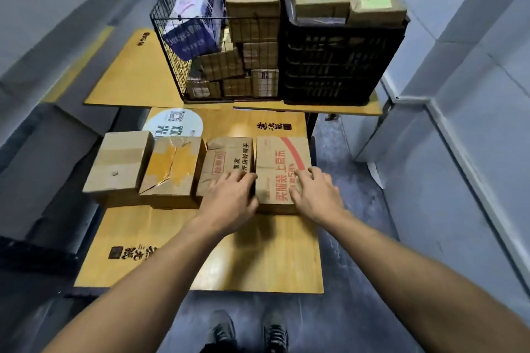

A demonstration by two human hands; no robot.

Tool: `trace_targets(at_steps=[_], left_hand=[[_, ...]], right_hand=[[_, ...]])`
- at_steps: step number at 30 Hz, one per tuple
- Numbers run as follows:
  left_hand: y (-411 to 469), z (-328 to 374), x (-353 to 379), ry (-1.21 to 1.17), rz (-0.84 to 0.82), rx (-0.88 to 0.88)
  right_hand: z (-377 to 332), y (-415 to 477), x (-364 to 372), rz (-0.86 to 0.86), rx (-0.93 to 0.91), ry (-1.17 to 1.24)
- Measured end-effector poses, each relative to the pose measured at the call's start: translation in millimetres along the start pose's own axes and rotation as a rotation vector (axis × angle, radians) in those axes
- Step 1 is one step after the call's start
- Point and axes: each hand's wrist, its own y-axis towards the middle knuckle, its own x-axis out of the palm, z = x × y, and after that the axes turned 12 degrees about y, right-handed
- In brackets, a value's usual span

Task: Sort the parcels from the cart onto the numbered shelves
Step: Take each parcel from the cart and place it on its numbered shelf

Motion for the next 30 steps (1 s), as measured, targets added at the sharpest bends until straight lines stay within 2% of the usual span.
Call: trace_targets(at_steps=[6, 15, 18, 22, 27, 30], left_hand=[[20, 4, 20, -0.025, -0.065, 0.05], [-9, 41, 40, -0.133, -0.069, 0.112], [-22, 49, 54, -0.163, -0.117, 0.106], [-39, 56, 71, -0.241, -0.173, 0.048], [-54, 62, 82, -0.401, -0.243, -0.156], [-57, 63, 80, -0.484, -0.269, -0.178]], right_hand=[[18, 23, 39, -0.03, 0.095, 0.157], [46, -47, 71, 0.209, 0.068, 0.447], [56, -69, 73, 0.185, 0.163, 0.572], [60, -76, 69, 0.091, 0.238, 0.68], [59, -75, 62, 0.059, 0.236, 0.739], [57, -75, 59, 0.058, 0.245, 0.766]])
